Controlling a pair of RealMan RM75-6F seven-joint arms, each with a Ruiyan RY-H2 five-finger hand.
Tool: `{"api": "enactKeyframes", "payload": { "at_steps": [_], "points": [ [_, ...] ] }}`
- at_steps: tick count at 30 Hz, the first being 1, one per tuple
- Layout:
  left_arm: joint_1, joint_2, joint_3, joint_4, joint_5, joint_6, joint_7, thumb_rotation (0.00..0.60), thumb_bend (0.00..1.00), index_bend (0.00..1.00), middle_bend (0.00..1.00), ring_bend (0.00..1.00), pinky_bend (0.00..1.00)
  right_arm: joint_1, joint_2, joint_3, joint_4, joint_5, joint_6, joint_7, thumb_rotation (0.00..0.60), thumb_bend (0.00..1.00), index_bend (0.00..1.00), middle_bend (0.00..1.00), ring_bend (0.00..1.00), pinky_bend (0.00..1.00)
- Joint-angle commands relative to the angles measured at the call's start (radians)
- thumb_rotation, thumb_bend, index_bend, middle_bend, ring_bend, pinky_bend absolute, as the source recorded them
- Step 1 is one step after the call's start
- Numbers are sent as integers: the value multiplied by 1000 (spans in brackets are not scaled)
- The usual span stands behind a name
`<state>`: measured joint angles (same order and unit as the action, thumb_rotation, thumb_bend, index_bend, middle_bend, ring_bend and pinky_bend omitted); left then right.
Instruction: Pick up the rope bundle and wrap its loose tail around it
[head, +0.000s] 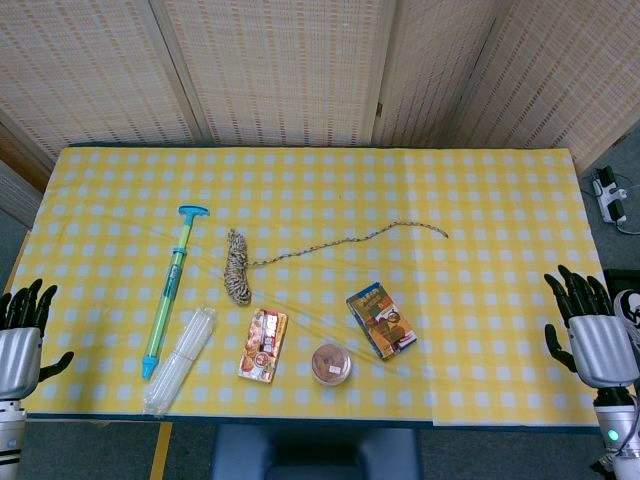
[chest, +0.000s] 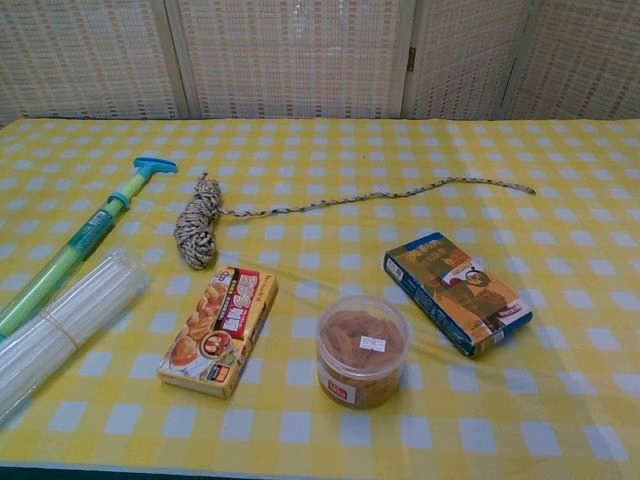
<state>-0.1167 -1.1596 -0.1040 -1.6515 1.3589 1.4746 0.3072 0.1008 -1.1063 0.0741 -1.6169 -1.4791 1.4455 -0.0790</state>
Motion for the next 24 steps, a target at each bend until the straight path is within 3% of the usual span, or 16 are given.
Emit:
{"api": "enactKeyframes", "payload": {
  "at_steps": [1, 13, 20, 24],
  "points": [
    [-4, -3, -3, -3, -6, -5, 4, 600, 194, 41, 25, 0, 0, 0, -2, 0, 1, 3, -2, 3, 600, 562, 0, 0, 50, 0],
    [-20, 0, -10, -18, 12, -5, 0, 600, 195, 68, 47, 10, 0, -20, 0, -6, 11, -10, 32, 29, 600, 561, 0, 0, 41, 0],
    [-95, 18, -43, -31, 67, -51, -20, 600, 197, 128, 116, 69, 1, -24, 1, -6, 19, -22, 46, 46, 600, 562, 0, 0, 36, 0],
    [-173, 19, -80, -35, 93, -108, -19, 600, 198, 143, 148, 110, 85, -24, 4, -5, 18, -24, 48, 54, 600, 561, 0, 0, 37, 0]
  ]
}}
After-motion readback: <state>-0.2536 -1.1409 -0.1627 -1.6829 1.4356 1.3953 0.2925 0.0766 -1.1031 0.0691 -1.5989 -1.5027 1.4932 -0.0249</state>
